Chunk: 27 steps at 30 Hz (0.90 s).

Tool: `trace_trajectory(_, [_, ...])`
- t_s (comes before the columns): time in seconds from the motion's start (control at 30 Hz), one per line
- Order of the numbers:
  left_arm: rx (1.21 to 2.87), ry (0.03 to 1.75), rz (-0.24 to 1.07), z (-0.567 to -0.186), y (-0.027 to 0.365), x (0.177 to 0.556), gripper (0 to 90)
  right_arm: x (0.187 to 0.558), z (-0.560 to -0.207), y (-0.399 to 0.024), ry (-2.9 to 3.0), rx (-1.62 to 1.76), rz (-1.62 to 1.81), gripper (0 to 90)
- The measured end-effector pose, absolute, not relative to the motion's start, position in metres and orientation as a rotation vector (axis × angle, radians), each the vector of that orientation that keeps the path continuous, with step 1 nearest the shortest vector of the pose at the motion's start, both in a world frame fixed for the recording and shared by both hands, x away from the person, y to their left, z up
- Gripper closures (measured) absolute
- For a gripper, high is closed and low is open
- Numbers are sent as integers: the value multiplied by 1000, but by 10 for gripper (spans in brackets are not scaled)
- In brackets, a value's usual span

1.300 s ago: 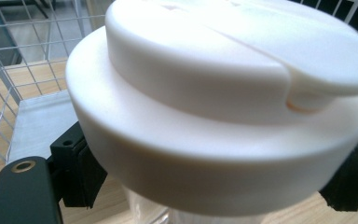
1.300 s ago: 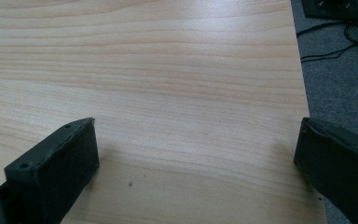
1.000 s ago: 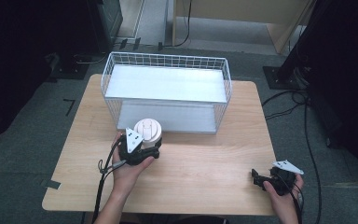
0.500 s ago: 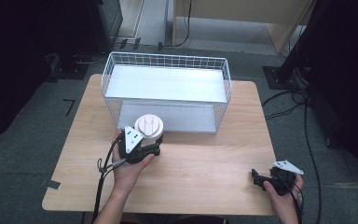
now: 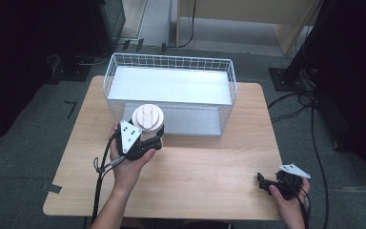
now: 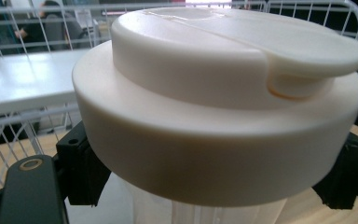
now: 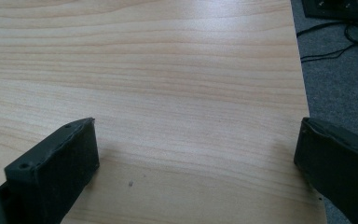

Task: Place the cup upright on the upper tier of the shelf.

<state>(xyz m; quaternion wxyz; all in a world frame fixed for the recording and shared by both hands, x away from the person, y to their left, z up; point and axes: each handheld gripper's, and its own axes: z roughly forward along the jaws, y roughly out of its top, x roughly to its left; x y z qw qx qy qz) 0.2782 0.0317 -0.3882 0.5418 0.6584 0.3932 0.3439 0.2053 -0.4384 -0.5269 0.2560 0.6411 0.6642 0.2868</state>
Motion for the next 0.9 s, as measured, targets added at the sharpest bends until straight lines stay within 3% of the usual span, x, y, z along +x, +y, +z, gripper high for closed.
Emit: trace_trajectory(0.9, [1389, 783, 927, -330, 27, 283, 161, 205, -527, -438, 1802, 1739, 780, 0])
